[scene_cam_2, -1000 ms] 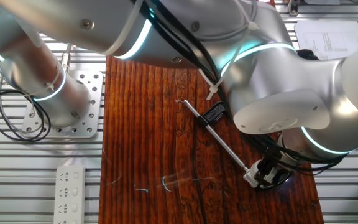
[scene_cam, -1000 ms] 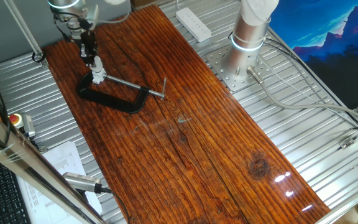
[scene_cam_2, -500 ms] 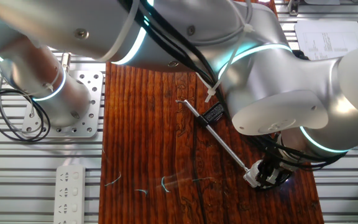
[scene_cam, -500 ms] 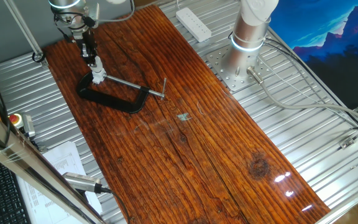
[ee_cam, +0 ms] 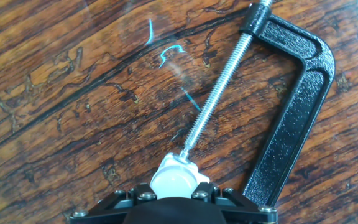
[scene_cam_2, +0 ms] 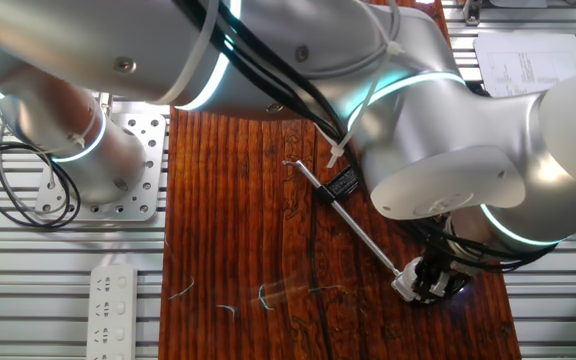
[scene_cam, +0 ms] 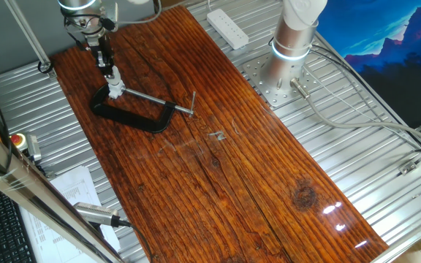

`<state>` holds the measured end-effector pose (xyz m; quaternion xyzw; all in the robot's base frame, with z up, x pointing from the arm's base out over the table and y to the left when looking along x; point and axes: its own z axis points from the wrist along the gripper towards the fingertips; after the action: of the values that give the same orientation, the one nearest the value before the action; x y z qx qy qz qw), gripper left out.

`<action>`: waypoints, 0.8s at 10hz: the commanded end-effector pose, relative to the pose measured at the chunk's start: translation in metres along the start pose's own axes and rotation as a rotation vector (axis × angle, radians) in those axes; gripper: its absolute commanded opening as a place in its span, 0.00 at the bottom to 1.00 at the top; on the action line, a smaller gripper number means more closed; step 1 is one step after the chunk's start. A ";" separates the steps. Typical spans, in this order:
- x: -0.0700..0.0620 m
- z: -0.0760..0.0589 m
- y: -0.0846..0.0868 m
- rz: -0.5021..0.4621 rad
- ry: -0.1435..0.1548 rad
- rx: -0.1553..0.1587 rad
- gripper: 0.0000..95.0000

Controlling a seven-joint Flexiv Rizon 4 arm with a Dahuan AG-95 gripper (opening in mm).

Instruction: Take out the light bulb by rotating it

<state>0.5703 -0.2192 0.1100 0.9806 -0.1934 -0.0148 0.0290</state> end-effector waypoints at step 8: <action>0.004 -0.007 -0.005 0.114 -0.016 0.005 0.60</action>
<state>0.5761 -0.2154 0.1134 0.9735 -0.2272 -0.0196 0.0183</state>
